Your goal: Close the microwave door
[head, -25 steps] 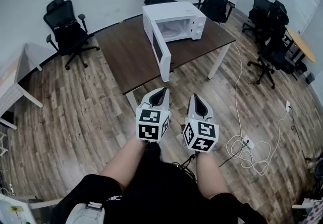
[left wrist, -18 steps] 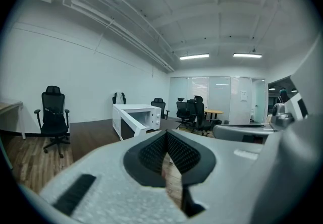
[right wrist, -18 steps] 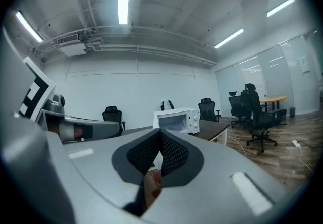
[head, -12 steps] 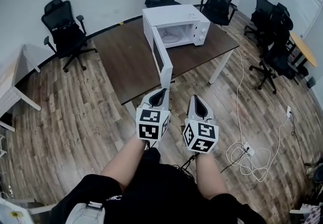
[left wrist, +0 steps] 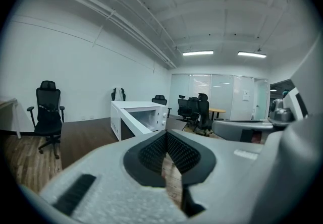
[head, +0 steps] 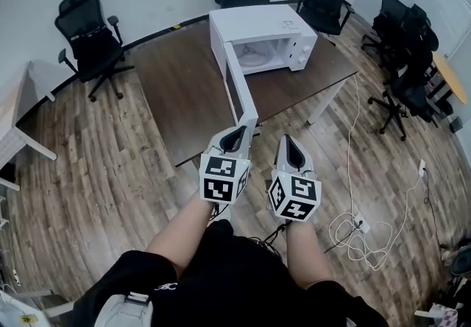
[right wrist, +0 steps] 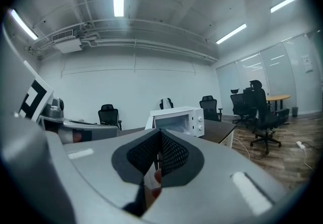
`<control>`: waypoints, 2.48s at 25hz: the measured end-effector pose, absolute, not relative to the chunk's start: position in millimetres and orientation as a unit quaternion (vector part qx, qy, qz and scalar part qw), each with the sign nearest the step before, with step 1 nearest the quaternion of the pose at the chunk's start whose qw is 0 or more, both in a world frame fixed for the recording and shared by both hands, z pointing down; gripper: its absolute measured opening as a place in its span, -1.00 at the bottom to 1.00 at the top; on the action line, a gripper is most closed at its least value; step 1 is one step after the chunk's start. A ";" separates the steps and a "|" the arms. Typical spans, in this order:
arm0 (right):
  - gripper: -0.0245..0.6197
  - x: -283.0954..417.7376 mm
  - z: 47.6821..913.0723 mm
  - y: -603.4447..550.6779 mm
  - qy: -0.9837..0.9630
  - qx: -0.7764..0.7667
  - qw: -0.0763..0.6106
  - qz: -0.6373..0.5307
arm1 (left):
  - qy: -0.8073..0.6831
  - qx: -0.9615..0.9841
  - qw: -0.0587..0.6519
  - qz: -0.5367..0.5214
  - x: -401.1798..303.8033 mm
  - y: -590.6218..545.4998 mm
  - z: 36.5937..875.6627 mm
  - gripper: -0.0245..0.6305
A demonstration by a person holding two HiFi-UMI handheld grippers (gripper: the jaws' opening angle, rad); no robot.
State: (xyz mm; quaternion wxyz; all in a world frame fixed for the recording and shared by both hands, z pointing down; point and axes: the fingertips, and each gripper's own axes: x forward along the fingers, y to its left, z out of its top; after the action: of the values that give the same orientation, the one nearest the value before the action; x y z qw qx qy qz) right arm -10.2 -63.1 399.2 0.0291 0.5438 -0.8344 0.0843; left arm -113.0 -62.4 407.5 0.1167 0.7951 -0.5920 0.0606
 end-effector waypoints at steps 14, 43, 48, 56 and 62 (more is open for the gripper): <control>-0.90 -52.5 393.8 -169.7 -0.822 0.561 0.041 0.084 | -0.556 0.818 0.125 0.080 -171.3 -161.5 417.3 -0.90; -0.90 -11.8 459.0 -205.3 -0.785 0.595 0.066 0.161 | -0.265 0.939 0.156 0.154 -116.1 -142.6 514.5 -0.37; -0.90 1.1 464.8 -205.2 -0.778 0.602 0.069 0.166 | -0.254 0.941 0.160 0.158 -104.0 -148.3 516.4 -0.41; -0.90 28.5 468.4 -210.9 -0.762 0.620 0.066 0.175 | -0.248 0.940 0.158 0.170 -74.4 -168.8 516.0 -0.45; -0.90 57.9 470.6 -218.5 -0.753 0.632 0.064 0.173 | -0.257 0.937 0.165 0.173 -44.7 -195.0 517.8 -0.46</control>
State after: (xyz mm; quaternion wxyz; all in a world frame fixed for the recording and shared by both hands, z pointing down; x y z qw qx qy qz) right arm 57.9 -218.5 470.6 0.0645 0.6317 -0.7529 0.1730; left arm -44.7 -195.0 517.8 0.1646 0.9366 -0.2566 0.1726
